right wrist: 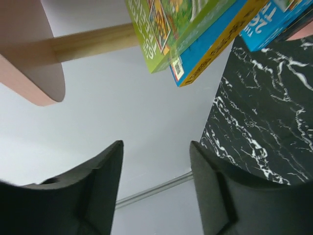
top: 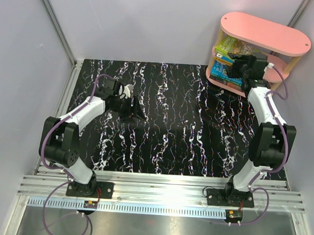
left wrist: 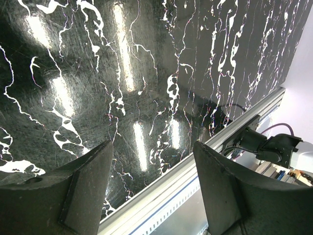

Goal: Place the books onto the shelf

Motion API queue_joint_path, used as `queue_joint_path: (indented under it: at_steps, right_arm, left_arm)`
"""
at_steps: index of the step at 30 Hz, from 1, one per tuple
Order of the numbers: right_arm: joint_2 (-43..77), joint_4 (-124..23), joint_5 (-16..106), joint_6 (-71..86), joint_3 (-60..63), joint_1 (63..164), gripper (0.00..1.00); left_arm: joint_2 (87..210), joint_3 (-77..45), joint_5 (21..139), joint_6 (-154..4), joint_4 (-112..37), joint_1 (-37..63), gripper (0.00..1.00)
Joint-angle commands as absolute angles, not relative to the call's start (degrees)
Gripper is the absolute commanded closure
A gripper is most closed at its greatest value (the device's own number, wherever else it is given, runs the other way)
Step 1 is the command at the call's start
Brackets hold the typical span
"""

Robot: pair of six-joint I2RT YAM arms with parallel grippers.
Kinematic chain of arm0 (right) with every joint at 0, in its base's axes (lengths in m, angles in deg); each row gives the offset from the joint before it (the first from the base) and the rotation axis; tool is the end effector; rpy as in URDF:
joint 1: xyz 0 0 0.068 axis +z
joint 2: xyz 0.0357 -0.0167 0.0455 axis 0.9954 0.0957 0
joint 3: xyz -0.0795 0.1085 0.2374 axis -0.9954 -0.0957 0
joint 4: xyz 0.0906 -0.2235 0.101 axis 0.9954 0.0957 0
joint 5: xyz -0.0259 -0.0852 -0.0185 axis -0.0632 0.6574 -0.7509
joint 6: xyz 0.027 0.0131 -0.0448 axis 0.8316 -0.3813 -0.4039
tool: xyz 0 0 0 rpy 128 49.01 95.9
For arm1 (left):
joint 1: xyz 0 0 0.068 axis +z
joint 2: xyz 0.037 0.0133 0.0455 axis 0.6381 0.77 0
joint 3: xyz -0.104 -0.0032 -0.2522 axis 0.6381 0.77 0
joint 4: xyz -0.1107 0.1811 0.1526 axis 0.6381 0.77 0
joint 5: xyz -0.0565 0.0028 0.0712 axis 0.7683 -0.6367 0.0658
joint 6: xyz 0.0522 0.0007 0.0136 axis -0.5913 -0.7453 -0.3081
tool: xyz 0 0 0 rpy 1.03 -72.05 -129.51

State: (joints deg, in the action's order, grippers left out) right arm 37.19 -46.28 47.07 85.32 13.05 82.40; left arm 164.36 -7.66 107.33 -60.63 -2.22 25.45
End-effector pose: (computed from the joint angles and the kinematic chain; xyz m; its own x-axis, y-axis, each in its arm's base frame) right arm 0.4268 -0.0124 0.3341 -0.0785 0.9954 -0.0543 0.3228 0.0770 0.9433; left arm 0.3074 -0.0990 0.2268 -0.9676 -0.1207 -0.2217 0.0601 0.7430 -0.6666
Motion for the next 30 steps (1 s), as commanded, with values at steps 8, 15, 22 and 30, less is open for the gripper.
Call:
queue_joint_path:
  at_steps: [8,15,22,30]
  right_arm:
    - [30.80,-40.89,45.71,78.05,11.39,75.72,1.00]
    - [32.11,-35.97,45.54,75.41,11.47,74.84,1.00]
    - [35.36,-36.93,42.46,76.38,11.03,71.77,1.00]
    - [40.81,-40.00,37.80,77.52,12.18,68.07,1.00]
  left_arm:
    - [163.34,-8.67,106.03,-61.14,-2.02,24.09,0.31]
    - [164.04,-10.25,103.40,-62.11,1.23,23.66,0.31]
    - [164.48,-11.92,101.55,-61.59,3.34,23.12,0.31]
    - [164.48,-13.76,99.62,-59.57,5.37,23.12,0.31]
